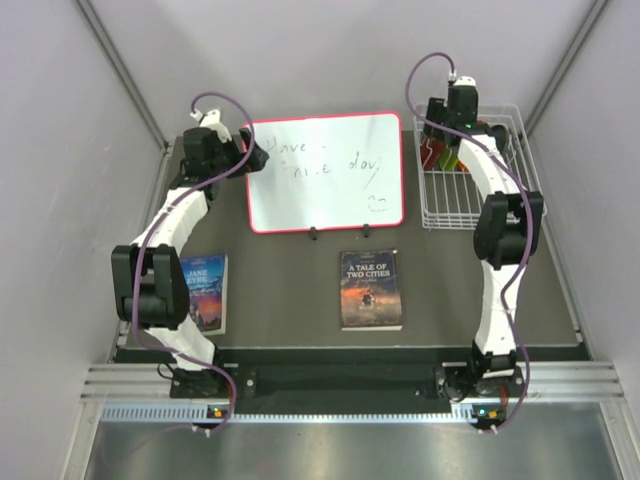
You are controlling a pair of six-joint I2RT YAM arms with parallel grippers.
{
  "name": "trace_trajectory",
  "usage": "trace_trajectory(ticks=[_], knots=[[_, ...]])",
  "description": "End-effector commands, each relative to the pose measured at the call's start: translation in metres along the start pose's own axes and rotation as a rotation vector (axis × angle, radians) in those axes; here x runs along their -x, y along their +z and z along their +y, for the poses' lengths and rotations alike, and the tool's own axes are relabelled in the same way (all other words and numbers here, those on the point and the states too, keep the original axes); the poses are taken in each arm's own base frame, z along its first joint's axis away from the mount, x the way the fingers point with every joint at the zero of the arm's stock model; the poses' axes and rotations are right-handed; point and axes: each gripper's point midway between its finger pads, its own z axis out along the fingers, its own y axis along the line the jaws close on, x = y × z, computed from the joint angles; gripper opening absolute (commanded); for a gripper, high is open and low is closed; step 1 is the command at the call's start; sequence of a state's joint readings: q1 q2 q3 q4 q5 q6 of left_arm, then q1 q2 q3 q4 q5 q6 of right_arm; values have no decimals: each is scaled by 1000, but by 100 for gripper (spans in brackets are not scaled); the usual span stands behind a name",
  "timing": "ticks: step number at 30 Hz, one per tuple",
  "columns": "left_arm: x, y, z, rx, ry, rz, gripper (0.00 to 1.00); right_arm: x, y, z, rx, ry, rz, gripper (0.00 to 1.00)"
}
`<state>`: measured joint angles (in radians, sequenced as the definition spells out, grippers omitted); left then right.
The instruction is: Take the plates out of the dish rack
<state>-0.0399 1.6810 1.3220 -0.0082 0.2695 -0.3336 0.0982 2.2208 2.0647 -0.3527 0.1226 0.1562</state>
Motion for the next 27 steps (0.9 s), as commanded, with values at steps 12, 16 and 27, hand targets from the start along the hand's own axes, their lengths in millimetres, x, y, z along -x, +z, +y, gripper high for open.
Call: trace_trajectory(ticks=[12,16,27], knots=[[8,8,1,-17,41,-24,99,6,16,-6,-67,-49,-28,24],[4,9,4,-10,46,-13,99,1,18,-5,-58,-63,-18,5],[2,8,4,-9,47,-10,99,21,-3,4,-93,-129,-82,0]])
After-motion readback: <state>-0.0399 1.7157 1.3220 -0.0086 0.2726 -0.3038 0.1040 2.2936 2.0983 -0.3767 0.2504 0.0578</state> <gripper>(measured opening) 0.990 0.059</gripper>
